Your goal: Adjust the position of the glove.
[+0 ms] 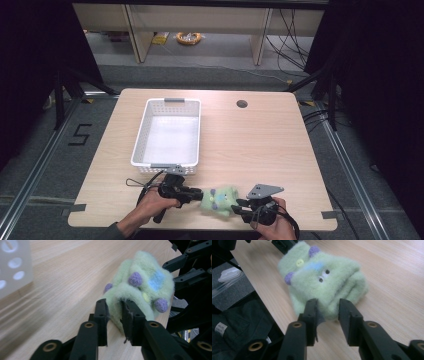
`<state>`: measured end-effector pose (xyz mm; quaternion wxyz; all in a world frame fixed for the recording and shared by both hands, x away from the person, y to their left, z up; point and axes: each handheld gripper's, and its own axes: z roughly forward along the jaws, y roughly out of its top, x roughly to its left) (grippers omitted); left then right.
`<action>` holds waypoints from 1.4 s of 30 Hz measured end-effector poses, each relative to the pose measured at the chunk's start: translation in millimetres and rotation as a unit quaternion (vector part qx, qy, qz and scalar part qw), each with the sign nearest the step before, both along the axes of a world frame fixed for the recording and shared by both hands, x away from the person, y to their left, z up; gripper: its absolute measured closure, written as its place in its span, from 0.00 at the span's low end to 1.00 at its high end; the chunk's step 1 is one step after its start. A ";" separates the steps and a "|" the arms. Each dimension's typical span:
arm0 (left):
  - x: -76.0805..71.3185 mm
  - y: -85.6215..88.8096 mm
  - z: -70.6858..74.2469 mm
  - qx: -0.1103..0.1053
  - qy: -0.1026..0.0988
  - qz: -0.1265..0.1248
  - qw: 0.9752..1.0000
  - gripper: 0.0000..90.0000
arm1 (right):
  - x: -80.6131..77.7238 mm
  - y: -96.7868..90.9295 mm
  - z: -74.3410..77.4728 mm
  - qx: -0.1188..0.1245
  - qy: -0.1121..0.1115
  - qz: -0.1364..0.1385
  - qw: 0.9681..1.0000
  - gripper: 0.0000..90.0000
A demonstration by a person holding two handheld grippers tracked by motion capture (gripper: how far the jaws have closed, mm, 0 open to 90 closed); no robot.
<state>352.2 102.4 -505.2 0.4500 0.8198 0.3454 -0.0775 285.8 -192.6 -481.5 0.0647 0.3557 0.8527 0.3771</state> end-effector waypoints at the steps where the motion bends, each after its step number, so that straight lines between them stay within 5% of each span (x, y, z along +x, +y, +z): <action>1: -0.6 1.7 1.3 0.002 -0.004 0.003 1.000 0.79 | -0.4 -1.0 1.3 -0.003 0.003 -0.006 1.000 0.70; 8: -10.4 16.1 12.7 -0.010 -0.002 0.037 0.999 0.61 | 3.5 -15.9 9.4 0.039 -0.018 -0.053 0.998 0.54; 9: -13.7 14.7 14.1 -0.009 0.000 0.048 0.999 0.59 | 3.4 -15.8 9.4 0.053 -0.004 -0.060 0.997 0.53; 10: -14.9 13.8 14.0 -0.014 0.006 0.045 0.999 0.55 | 7.1 -18.0 8.0 0.056 -0.017 -0.059 0.997 0.52; 13: -19.4 7.1 13.0 -0.013 0.020 0.046 0.999 0.48 | 9.5 -15.4 4.6 0.062 0.004 -0.075 0.995 0.48; 16: -20.3 -0.8 10.2 -0.009 0.030 0.047 0.998 0.42 | 15.7 -13.0 0.9 0.052 0.007 -0.061 0.997 0.45; 23: -21.5 -15.9 1.9 -0.003 0.038 0.055 0.998 0.42 | 23.9 -3.1 -4.4 0.046 0.017 -0.050 0.998 0.44; 24: -21.3 -15.3 0.9 0.002 0.038 0.052 0.998 0.43 | 22.5 -0.2 -3.7 0.060 0.034 -0.058 0.996 0.45; 28: -20.7 -14.9 -4.1 0.005 0.047 0.053 0.997 0.44 | 24.9 1.6 -0.4 0.070 0.018 -0.051 0.996 0.45; 30: -20.9 -16.9 -4.7 0.003 0.046 0.058 0.997 0.44 | 26.3 2.8 -0.5 0.063 0.012 -0.045 0.997 0.45; 31: -20.7 -17.2 -4.8 0.005 0.046 0.057 0.997 0.44 | 24.5 5.4 -0.9 0.063 0.034 -0.052 0.996 0.45; 32: -21.0 -17.1 -3.6 0.019 0.046 0.058 0.997 0.45 | 27.5 5.2 -4.0 0.056 0.029 -0.043 0.997 0.45; 33: -20.9 -18.3 -5.5 0.011 0.046 0.059 0.997 0.45 | 28.5 5.7 -6.4 0.048 0.029 -0.047 0.997 0.46; 37: -20.6 -18.8 -7.6 0.016 0.054 0.061 0.997 0.46 | 34.5 5.0 -16.5 0.047 0.060 -0.050 0.996 0.46; 38: -20.0 -19.0 -10.2 -0.004 0.059 0.058 0.997 0.47 | 34.7 5.4 -17.6 0.050 0.062 -0.051 0.996 0.48; 41: -21.9 -20.8 -8.1 0.015 0.055 0.062 0.996 0.50 | 33.6 7.0 -18.9 0.045 0.058 -0.045 0.996 0.49; 42: -22.1 -21.9 -9.6 0.006 0.054 0.061 0.997 0.51 | 32.2 7.3 -18.5 0.040 0.056 -0.050 0.996 0.50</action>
